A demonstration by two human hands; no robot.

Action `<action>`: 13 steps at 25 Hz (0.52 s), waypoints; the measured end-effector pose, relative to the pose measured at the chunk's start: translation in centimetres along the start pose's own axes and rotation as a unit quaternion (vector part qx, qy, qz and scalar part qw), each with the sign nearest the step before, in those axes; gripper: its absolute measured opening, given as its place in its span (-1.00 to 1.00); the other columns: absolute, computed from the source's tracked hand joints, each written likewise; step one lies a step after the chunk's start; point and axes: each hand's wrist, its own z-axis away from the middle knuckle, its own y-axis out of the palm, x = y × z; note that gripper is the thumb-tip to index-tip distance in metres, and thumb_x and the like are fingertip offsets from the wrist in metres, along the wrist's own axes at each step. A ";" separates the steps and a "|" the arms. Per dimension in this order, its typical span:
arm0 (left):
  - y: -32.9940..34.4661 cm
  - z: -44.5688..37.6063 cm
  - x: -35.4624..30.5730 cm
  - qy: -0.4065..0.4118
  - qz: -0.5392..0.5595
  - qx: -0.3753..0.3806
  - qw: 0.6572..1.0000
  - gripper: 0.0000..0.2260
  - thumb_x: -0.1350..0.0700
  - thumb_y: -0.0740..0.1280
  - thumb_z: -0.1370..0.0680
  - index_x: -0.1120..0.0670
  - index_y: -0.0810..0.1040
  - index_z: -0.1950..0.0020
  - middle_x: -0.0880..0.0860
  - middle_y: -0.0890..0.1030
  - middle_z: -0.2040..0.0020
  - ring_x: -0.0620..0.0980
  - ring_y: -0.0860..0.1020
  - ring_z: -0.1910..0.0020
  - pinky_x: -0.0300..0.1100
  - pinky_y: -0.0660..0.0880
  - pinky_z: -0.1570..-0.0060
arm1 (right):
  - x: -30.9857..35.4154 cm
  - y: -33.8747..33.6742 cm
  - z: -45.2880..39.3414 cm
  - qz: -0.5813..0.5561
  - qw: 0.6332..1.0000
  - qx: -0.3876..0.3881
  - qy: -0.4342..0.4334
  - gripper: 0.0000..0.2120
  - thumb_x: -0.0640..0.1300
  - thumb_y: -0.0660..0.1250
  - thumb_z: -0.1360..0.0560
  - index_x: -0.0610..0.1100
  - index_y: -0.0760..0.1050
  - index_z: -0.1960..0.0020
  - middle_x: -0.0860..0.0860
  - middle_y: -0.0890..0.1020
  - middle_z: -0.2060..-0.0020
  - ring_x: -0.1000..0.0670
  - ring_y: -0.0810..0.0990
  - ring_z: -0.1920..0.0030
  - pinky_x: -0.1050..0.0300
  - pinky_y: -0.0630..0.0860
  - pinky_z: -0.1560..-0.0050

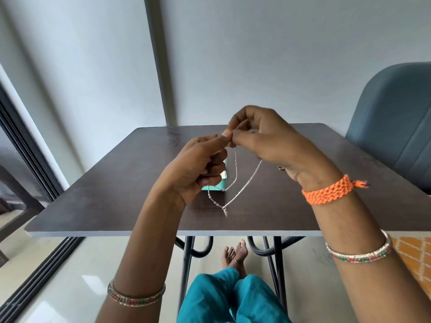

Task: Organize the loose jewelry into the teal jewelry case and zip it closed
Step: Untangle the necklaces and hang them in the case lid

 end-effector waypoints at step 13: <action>-0.1 0.6 -0.9 -0.016 0.146 0.052 0.988 -0.64 -0.02 0.24 -0.51 0.04 0.31 0.46 -0.05 0.25 0.58 -0.09 0.25 0.57 -0.23 0.31 0.39 | -6.8 0.4 -1.4 0.134 0.975 -0.166 0.059 -0.90 -0.06 0.37 -0.39 0.01 0.52 0.31 0.00 0.66 0.32 -0.11 0.66 0.25 -0.12 0.62 0.14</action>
